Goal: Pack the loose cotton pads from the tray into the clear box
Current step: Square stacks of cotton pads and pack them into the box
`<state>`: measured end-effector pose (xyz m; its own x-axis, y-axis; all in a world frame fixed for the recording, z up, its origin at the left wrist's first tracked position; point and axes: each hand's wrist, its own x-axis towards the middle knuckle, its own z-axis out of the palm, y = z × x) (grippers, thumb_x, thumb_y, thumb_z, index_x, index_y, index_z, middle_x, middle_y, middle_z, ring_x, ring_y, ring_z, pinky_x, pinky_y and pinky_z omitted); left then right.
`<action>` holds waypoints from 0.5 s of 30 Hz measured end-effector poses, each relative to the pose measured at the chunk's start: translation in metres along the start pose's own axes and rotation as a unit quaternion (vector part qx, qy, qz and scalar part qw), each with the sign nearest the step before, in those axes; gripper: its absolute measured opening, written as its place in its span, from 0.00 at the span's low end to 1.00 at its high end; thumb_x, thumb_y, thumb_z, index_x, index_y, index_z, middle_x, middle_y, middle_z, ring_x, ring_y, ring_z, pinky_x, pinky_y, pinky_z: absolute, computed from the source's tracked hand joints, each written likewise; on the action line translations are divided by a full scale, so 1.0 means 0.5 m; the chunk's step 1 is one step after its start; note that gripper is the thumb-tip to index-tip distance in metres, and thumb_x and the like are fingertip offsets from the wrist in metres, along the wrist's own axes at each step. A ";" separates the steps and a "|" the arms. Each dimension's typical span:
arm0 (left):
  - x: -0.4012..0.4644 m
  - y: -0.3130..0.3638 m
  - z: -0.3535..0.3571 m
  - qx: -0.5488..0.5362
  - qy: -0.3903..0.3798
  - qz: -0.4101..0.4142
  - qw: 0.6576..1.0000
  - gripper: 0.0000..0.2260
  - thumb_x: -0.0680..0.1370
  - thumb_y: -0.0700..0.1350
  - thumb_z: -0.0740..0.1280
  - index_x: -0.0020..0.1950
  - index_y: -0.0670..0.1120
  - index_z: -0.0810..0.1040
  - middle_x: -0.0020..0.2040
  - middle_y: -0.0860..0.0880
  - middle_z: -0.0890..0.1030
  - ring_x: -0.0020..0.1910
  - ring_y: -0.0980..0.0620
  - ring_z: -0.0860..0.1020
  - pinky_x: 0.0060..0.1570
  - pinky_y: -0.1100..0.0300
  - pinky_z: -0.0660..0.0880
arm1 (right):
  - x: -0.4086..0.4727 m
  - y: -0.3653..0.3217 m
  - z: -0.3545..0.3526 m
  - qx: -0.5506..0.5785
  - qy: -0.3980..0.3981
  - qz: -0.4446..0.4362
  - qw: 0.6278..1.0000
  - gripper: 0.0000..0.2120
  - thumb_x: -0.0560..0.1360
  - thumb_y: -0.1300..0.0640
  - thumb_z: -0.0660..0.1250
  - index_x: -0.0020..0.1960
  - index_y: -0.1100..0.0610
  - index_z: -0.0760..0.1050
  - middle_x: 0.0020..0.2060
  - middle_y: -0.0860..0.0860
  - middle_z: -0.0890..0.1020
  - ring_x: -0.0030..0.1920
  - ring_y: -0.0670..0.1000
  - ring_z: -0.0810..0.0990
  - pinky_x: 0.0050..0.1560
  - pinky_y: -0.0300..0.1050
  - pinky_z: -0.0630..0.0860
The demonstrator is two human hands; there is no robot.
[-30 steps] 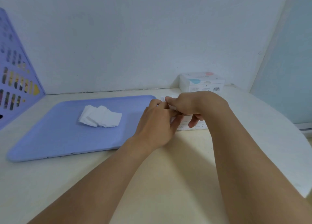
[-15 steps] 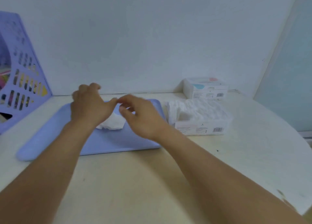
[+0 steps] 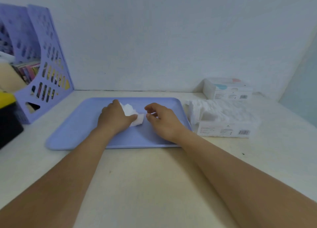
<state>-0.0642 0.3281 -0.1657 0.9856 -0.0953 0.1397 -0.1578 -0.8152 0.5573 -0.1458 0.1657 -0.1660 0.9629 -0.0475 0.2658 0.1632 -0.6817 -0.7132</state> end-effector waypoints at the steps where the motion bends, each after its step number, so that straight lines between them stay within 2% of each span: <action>1: -0.002 0.004 0.000 -0.023 -0.005 0.006 1.000 0.34 0.73 0.56 0.76 0.70 0.41 0.66 0.67 0.42 0.75 0.65 0.39 0.73 0.50 0.54 0.69 | 0.000 0.001 -0.002 -0.001 0.002 0.002 1.000 0.16 0.84 0.57 0.61 0.70 0.59 0.73 0.65 0.54 0.78 0.62 0.52 0.77 0.56 0.33 0.65; 4: -0.012 0.019 0.003 -0.081 -0.003 0.017 0.997 0.32 0.73 0.49 0.77 0.72 0.42 0.66 0.66 0.43 0.75 0.63 0.41 0.74 0.49 0.56 0.68 | -0.001 0.002 -0.010 -0.010 -0.001 0.009 1.000 0.17 0.83 0.56 0.63 0.71 0.58 0.72 0.66 0.54 0.78 0.62 0.52 0.77 0.56 0.33 0.66; 5: -0.014 0.022 0.004 -0.118 0.002 0.021 0.993 0.31 0.73 0.47 0.77 0.71 0.43 0.68 0.65 0.44 0.76 0.62 0.42 0.75 0.49 0.56 0.71 | -0.001 0.002 -0.012 -0.006 0.000 0.016 1.000 0.19 0.82 0.55 0.65 0.71 0.58 0.72 0.66 0.53 0.77 0.62 0.52 0.77 0.57 0.34 0.67; 6: -0.016 0.025 0.005 -0.199 0.000 0.016 0.980 0.29 0.73 0.45 0.78 0.70 0.44 0.70 0.64 0.45 0.77 0.60 0.43 0.77 0.47 0.55 0.74 | -0.001 0.001 -0.014 0.009 0.003 0.028 1.000 0.21 0.81 0.53 0.67 0.72 0.57 0.71 0.67 0.53 0.76 0.62 0.52 0.77 0.58 0.37 0.69; 8: -0.027 0.041 0.001 -0.414 -0.040 -0.025 0.909 0.26 0.72 0.41 0.78 0.67 0.44 0.73 0.62 0.45 0.79 0.55 0.46 0.81 0.41 0.56 0.80 | 0.000 -0.006 -0.025 0.100 0.013 0.074 0.992 0.28 0.77 0.49 0.73 0.73 0.54 0.68 0.66 0.51 0.76 0.61 0.51 0.78 0.62 0.45 0.76; 10: -0.038 0.056 0.001 -0.541 -0.087 -0.050 0.835 0.24 0.73 0.39 0.76 0.67 0.41 0.74 0.61 0.42 0.81 0.50 0.47 0.83 0.39 0.59 0.82 | -0.003 -0.017 -0.041 0.250 0.010 0.141 0.958 0.33 0.73 0.48 0.77 0.73 0.53 0.68 0.63 0.52 0.78 0.58 0.54 0.82 0.56 0.51 0.83; 12: -0.054 0.068 0.010 -0.582 -0.122 -0.051 0.802 0.26 0.71 0.40 0.77 0.67 0.40 0.75 0.60 0.41 0.82 0.49 0.47 0.84 0.41 0.59 0.83 | -0.008 -0.022 -0.062 0.336 0.000 0.176 0.925 0.29 0.72 0.51 0.79 0.68 0.57 0.73 0.58 0.55 0.82 0.53 0.55 0.86 0.50 0.51 0.85; 15: -0.068 0.076 0.019 -0.596 -0.149 -0.048 0.787 0.29 0.64 0.45 0.78 0.64 0.41 0.78 0.58 0.43 0.84 0.48 0.49 0.85 0.43 0.58 0.83 | -0.012 -0.020 -0.079 0.352 0.013 0.151 0.923 0.17 0.71 0.58 0.79 0.56 0.64 0.80 0.52 0.58 0.85 0.49 0.56 0.87 0.46 0.48 0.84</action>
<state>-0.1029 0.2947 -0.1571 0.9389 -0.3408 -0.0485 0.1482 0.2729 0.9506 -0.1618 0.1438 -0.1349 0.9832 -0.1824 -0.0060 -0.0043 0.0094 -0.9999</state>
